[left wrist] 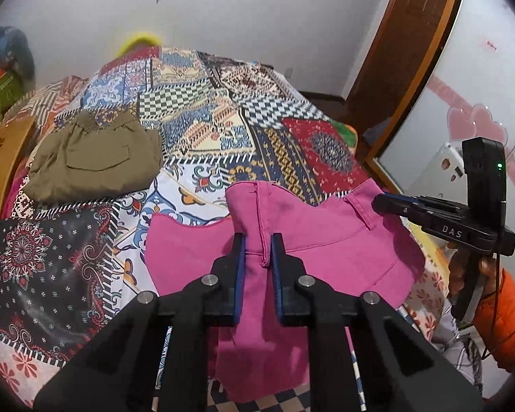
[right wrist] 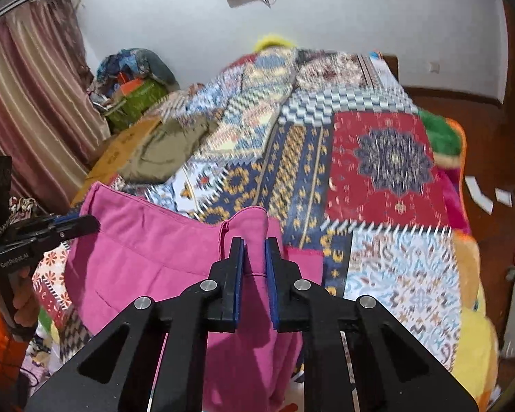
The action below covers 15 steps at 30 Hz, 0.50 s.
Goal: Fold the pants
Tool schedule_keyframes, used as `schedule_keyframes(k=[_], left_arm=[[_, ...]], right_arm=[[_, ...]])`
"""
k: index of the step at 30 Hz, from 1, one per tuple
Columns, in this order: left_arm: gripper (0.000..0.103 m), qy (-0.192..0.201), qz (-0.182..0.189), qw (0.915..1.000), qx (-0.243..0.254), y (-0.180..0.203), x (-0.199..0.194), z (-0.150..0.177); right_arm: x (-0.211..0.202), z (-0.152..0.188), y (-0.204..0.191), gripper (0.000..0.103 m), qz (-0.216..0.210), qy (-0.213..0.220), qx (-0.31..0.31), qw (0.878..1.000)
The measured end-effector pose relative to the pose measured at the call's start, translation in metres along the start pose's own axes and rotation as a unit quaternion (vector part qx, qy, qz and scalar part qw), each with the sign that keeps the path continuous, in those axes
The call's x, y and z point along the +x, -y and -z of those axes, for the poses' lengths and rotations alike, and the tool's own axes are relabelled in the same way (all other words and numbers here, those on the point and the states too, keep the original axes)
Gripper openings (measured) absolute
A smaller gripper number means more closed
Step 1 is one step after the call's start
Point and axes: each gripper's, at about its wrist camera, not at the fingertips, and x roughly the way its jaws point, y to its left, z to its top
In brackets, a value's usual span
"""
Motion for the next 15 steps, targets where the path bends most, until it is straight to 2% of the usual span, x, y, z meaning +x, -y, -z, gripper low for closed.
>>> schedule_keyframes(k=[5,8,10,13,15], left_arm=[[0.014,0.002,-0.020,0.9996,-0.019,-0.008,-0.002,-0.004],[0.014,-0.012,-0.030,0.9989,-0.034,-0.018,0.009,-0.003],[0.014,-0.025,-0.049,0.9978,-0.035,-0.024,0.022,0.001],[0.015,-0.038,-0.072,0.9958,-0.041,-0.031,0.035,0.010],[0.016,-0.038,-0.075,0.9950,-0.053,-0.037,0.038,0.014]], right_arm=[[0.007,-0.014,-0.008,0.010,0.011,0.011,-0.024,1.000],[0.026,-0.014,-0.004,0.010,0.017,-0.003,-0.023,1.000],[0.045,-0.011,-0.003,0.010,0.025,-0.021,-0.026,0.999],[0.066,-0.006,-0.007,0.011,0.043,-0.043,-0.047,0.997],[0.071,-0.005,-0.011,0.011,0.053,-0.049,-0.067,0.995]])
